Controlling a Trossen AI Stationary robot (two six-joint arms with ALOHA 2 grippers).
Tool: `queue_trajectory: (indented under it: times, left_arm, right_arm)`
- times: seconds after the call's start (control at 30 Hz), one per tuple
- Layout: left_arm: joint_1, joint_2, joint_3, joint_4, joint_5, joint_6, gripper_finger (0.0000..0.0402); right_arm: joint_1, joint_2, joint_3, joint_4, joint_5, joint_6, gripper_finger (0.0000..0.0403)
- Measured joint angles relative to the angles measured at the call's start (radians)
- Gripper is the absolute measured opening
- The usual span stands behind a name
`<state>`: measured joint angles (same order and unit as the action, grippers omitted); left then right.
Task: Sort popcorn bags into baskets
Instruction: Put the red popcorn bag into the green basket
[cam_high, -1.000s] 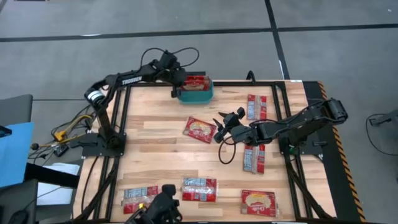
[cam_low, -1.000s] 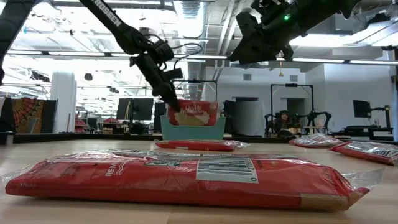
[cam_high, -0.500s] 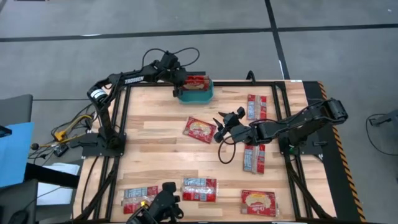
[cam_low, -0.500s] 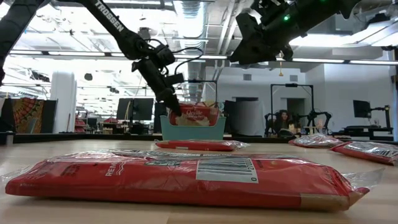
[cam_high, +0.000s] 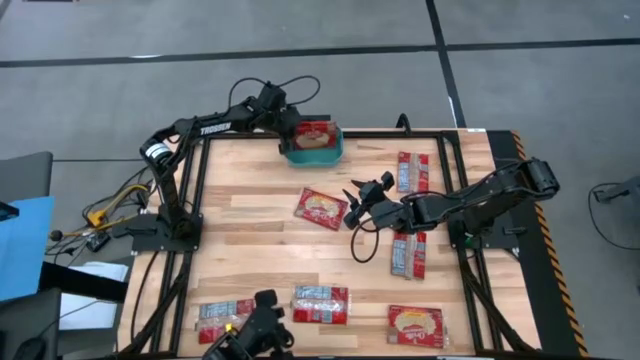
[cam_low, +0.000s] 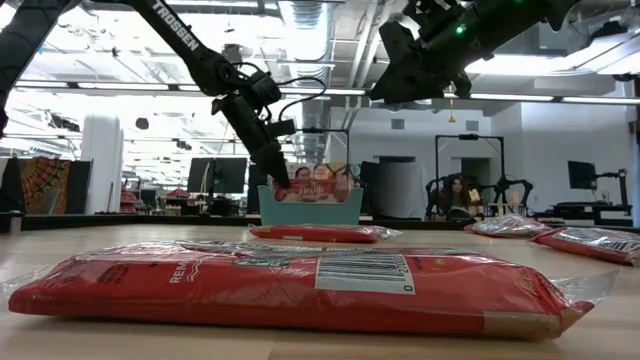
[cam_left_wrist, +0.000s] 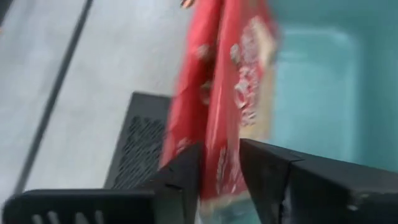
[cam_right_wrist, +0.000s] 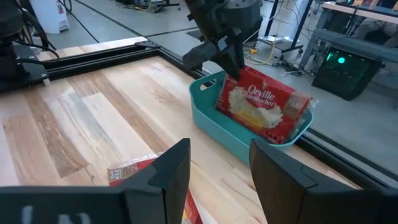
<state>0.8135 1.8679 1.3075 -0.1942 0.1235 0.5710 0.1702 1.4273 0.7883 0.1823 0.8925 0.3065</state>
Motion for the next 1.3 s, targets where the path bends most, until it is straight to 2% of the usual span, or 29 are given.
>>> queue_trajectory:
  times: [0.17, 0.37, 0.6, 0.8, 1.0, 1.1, 1.17, 1.3]
  left_arm:
    - [-0.001, -0.003, 0.0, 0.001, -0.103, 0.006, 0.015]
    - [-0.014, -0.059, 0.0, 0.001, -0.132, 0.008, 0.0184]
    - [-0.061, -0.201, 0.0, -0.033, -0.134, -0.005, 0.0188]
    - [-0.127, -0.357, -0.003, -0.148, -0.117, -0.117, 0.0188]
    - [-0.201, -0.469, -0.118, -0.2, -0.104, -0.263, 0.0188]
    - [-0.244, -0.509, -0.207, -0.199, -0.117, -0.353, 0.0187]
    - [-0.277, -0.536, -0.266, -0.202, -0.137, -0.425, 0.0187]
    - [-0.365, -0.616, -0.372, -0.216, -0.166, -0.551, 0.0187]
  right_arm:
    - [0.001, 0.0, 0.0, -0.004, 0.0, 0.0, 0.0183]
    - [0.001, 0.0, 0.0, -0.004, 0.0, 0.0, 0.0184]
    - [-0.01, 0.0, 0.0, -0.006, -0.003, -0.002, 0.0181]
    - [-0.037, 0.0, -0.007, -0.017, -0.043, 0.0, 0.0166]
    - [-0.04, 0.001, -0.019, -0.015, -0.069, 0.0, 0.0149]
    - [-0.054, 0.001, -0.02, -0.007, -0.138, -0.015, 0.0134]
    - [-0.077, 0.001, -0.02, 0.005, -0.232, -0.033, 0.0117]
    - [-0.16, 0.001, -0.02, -0.002, -0.568, -0.029, 0.0074]
